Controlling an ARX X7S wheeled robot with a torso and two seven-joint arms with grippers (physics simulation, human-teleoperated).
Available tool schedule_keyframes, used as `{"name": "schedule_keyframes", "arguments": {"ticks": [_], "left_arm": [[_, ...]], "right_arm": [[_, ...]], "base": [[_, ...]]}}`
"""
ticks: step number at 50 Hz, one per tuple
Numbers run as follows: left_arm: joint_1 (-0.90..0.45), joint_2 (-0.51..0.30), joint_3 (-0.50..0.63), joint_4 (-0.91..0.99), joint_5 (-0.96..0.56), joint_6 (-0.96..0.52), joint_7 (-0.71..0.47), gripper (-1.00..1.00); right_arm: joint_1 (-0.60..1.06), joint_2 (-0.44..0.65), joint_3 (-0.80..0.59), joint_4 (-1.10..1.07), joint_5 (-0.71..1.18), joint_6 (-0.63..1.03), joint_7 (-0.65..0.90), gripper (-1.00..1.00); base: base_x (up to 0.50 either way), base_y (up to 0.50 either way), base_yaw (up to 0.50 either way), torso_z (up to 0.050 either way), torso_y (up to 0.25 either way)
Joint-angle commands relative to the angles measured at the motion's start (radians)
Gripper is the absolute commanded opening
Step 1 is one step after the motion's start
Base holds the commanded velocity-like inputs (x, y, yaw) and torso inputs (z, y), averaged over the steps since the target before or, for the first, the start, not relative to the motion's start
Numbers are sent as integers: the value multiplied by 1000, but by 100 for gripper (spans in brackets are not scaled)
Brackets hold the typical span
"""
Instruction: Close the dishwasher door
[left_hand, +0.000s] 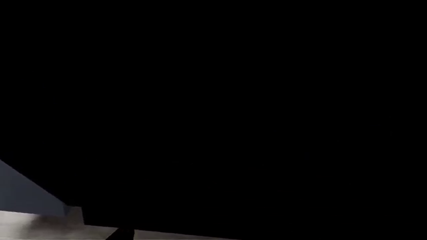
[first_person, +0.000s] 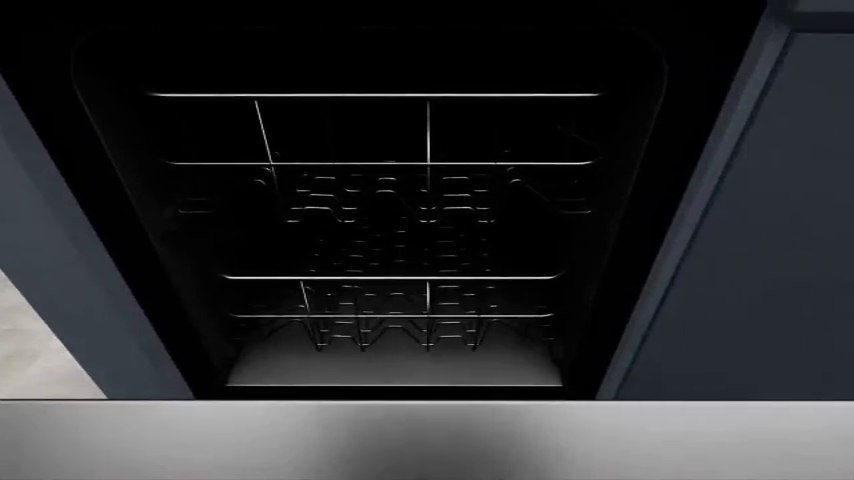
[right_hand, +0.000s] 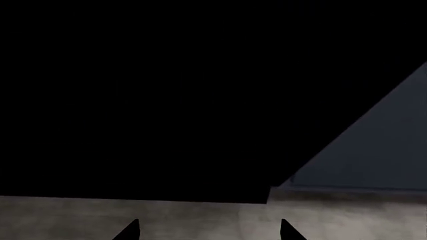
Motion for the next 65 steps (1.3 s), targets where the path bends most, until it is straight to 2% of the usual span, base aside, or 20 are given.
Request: {"name": "schedule_keyframes", "arguments": {"ticks": [1, 53, 54, 55, 59, 60, 61, 65], "left_arm": [[2, 0, 2, 4, 7, 0, -10, 100], [2, 0, 2, 4, 7, 0, -10, 100], [9, -26, 152, 145, 53, 0, -160, 100], [-36, -15, 248, 127, 48, 0, -244, 100], [-103, -2, 285, 84, 45, 0, -282, 100], [-138, -15, 336, -21, 82, 0, -350, 100], [-132, -20, 361, -45, 94, -4, -379, 100], [-152, -24, 415, -45, 85, -54, -413, 100]], "right_arm": [[6, -2, 23, 0, -1, 9, -15, 100], [158, -3, -59, 0, -2, -2, 23, 100], [159, -2, -60, 0, -3, -1, 25, 100], [160, -2, -60, 0, -3, 1, 26, 100], [168, -3, -64, 0, -3, 10, 29, 100], [171, -3, -63, 0, 0, 12, 26, 100], [174, -4, -63, 0, 0, 14, 26, 100], [187, -3, -67, 0, -4, 22, 30, 100]], "base": [[0, 0, 0, 0, 0], [0, 0, 0, 0, 0], [0, 0, 0, 0, 0], [0, 0, 0, 0, 0], [0, 0, 0, 0, 0], [0, 0, 0, 0, 0], [0, 0, 0, 0, 0], [0, 0, 0, 0, 0]]}}
